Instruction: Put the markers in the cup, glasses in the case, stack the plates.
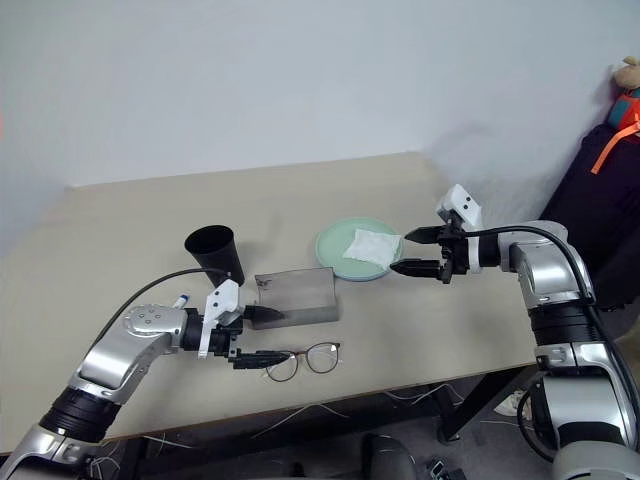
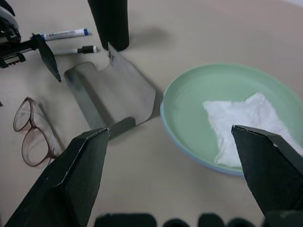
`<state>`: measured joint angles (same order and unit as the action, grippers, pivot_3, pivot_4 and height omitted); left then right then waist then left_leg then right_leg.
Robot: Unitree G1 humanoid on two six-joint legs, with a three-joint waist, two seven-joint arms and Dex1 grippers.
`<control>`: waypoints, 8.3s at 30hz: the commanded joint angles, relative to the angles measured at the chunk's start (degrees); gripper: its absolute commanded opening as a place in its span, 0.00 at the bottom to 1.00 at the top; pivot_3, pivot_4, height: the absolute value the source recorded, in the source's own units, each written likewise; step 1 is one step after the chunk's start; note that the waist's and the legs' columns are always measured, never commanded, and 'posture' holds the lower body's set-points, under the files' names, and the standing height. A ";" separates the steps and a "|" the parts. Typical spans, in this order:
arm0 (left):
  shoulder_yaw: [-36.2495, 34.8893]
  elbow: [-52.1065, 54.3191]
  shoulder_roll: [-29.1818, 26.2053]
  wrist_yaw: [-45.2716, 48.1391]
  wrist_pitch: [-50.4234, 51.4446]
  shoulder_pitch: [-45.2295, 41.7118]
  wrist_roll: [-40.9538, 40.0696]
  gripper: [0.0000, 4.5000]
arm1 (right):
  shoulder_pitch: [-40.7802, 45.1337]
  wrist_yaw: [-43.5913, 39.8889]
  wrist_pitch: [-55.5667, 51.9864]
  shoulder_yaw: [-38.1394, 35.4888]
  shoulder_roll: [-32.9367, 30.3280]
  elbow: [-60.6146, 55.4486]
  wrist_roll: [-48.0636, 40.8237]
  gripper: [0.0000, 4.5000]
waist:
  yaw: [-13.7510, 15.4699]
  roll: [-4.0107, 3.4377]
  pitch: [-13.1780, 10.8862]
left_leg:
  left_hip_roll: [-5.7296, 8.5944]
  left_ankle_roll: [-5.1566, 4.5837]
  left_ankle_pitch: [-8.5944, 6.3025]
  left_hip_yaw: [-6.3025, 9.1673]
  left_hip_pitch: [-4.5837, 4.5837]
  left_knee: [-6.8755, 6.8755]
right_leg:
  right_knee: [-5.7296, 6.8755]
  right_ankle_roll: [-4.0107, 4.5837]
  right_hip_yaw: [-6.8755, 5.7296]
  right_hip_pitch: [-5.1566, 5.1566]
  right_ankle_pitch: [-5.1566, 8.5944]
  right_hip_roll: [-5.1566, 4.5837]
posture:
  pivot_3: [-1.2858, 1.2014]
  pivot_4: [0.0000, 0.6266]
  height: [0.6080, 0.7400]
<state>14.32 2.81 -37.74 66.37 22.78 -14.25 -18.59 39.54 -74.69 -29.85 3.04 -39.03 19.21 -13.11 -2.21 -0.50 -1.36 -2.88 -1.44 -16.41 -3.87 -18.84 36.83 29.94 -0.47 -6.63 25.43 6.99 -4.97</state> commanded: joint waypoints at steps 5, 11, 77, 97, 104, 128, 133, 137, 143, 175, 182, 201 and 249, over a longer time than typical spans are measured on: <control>3.88 -2.14 2.27 2.66 -2.18 -4.87 2.87 0.96 | -0.88 1.31 -1.15 -1.23 -1.13 -5.16 -2.14 1.00 | 0.90 0.00 0.01 | 0.00 0.00 0.00 0.00 0.08 -0.01 | 0.03 0.00 0.00 -0.01 0.00 0.01 | 0.52 0.00 0.90; 6.23 -5.10 3.20 4.60 -3.62 -7.08 5.17 0.57 | -1.88 2.12 -1.92 -1.28 -1.55 -6.66 -2.89 1.00 | 1.19 -0.02 0.00 | 0.01 0.00 0.00 0.00 0.02 -0.01 | -0.02 0.00 0.01 -0.01 0.00 0.00 | 0.52 0.00 0.90; 0.47 -38.44 11.41 4.42 -23.56 -26.09 12.11 0.01 | -2.11 6.56 -1.86 -0.66 -0.71 -6.16 -3.65 1.00 | 1.15 0.04 0.02 | 0.16 -0.14 -0.11 0.08 0.06 0.10 | 0.37 -0.09 0.17 -0.04 -0.12 0.02 | 0.52 0.00 0.90; 3.29 -22.87 5.92 18.30 -8.05 -18.24 8.77 0.01 | -1.93 6.92 -2.06 -0.16 -0.22 -6.58 -3.71 1.00 | 1.05 0.05 0.03 | 0.38 -0.13 -0.26 0.18 0.25 0.11 | 0.71 0.01 0.67 -0.02 -0.03 0.05 | 0.52 0.00 0.90; 3.27 -17.96 4.98 20.51 0.42 -18.19 6.03 0.01 | -1.90 7.08 -2.06 -0.08 0.09 -6.59 -3.60 1.00 | 1.08 0.06 0.03 | 0.42 -0.13 -0.25 0.19 0.23 0.14 | 0.73 0.02 0.76 -0.04 -0.03 0.06 | 0.52 0.00 0.90; -4.34 -10.34 6.28 9.99 -0.99 -19.37 2.69 0.58 | -6.18 -3.58 0.05 1.15 -5.19 -11.89 -6.32 1.00 | 1.10 0.13 0.03 | 0.52 -0.15 -0.25 0.20 0.22 0.15 | 0.73 0.02 1.03 -0.08 -0.02 0.10 | 0.52 0.00 0.90; -5.86 -16.61 6.53 2.77 -5.83 -21.02 6.72 0.25 | -4.97 -3.44 1.07 1.48 -5.02 -10.10 -5.82 1.00 | 1.06 0.15 0.02 | 0.52 -0.15 -0.25 0.18 0.28 0.15 | 0.72 0.02 1.01 -0.09 -0.02 0.11 | 0.52 0.00 0.90; -5.46 -20.88 8.17 -3.78 -9.14 -21.64 10.18 0.01 | -4.69 -3.16 1.48 1.79 -4.83 -9.74 -5.66 1.00 | 1.10 0.17 0.02 | 0.51 -0.15 -0.25 0.18 0.28 0.15 | 0.72 0.02 1.00 -0.09 -0.02 0.12 | 0.52 0.00 0.90; -3.05 -22.77 8.33 -7.17 -11.86 -20.71 14.66 0.01 | -4.44 -2.81 1.67 1.91 -4.87 -9.64 -5.60 1.00 | 1.14 0.24 0.04 | 0.51 -0.15 -0.25 0.15 0.25 0.19 | 0.73 -0.09 1.01 -0.09 -0.09 0.11 | 0.52 0.00 0.90; -2.49 -23.52 8.50 -11.90 -14.36 -21.47 18.28 0.01 | -4.60 -1.80 1.68 2.11 -4.37 -9.99 -5.60 1.00 | 1.19 0.30 0.04 | 0.47 -0.15 -0.25 0.11 0.23 0.20 | 0.70 -0.01 0.99 -0.10 -0.03 0.09 | 0.52 0.00 0.90; -0.60 -31.19 9.38 -14.67 -17.66 -22.86 21.80 0.01 | -4.75 -1.40 1.55 2.15 -4.18 -10.35 -5.83 1.00 | 1.09 0.31 0.05 | 0.47 -0.15 -0.25 0.10 0.31 0.19 | 0.80 -0.11 0.97 -0.07 -0.10 0.12 | 0.52 0.00 0.90; 3.36 -10.29 3.93 3.01 -11.13 -12.73 17.67 0.01 | -5.01 -0.84 2.10 1.91 -3.63 -10.12 -5.89 1.00 | 1.28 0.32 0.09 | 0.49 -0.22 -0.37 0.11 0.25 0.16 | 0.76 0.02 1.04 -0.09 -0.02 0.08 | 0.52 0.00 0.90; -9.09 13.72 -2.78 -28.22 43.01 -4.93 10.59 0.53 | -1.75 -3.03 2.71 4.45 -2.59 -6.75 -4.88 1.00 | 1.12 0.44 0.04 | 0.57 -0.22 -0.36 0.32 0.27 0.13 | 0.80 0.02 1.10 -0.13 -0.01 0.14 | 0.52 0.00 0.90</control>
<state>7.47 16.22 -39.79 39.12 66.74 -18.60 -7.81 35.78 -77.37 -28.15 8.12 -41.49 12.89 -17.90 -1.09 -0.06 -1.32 -2.31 -1.66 -16.77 -3.55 -18.57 36.97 30.73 -0.45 -5.54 25.29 6.98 -4.83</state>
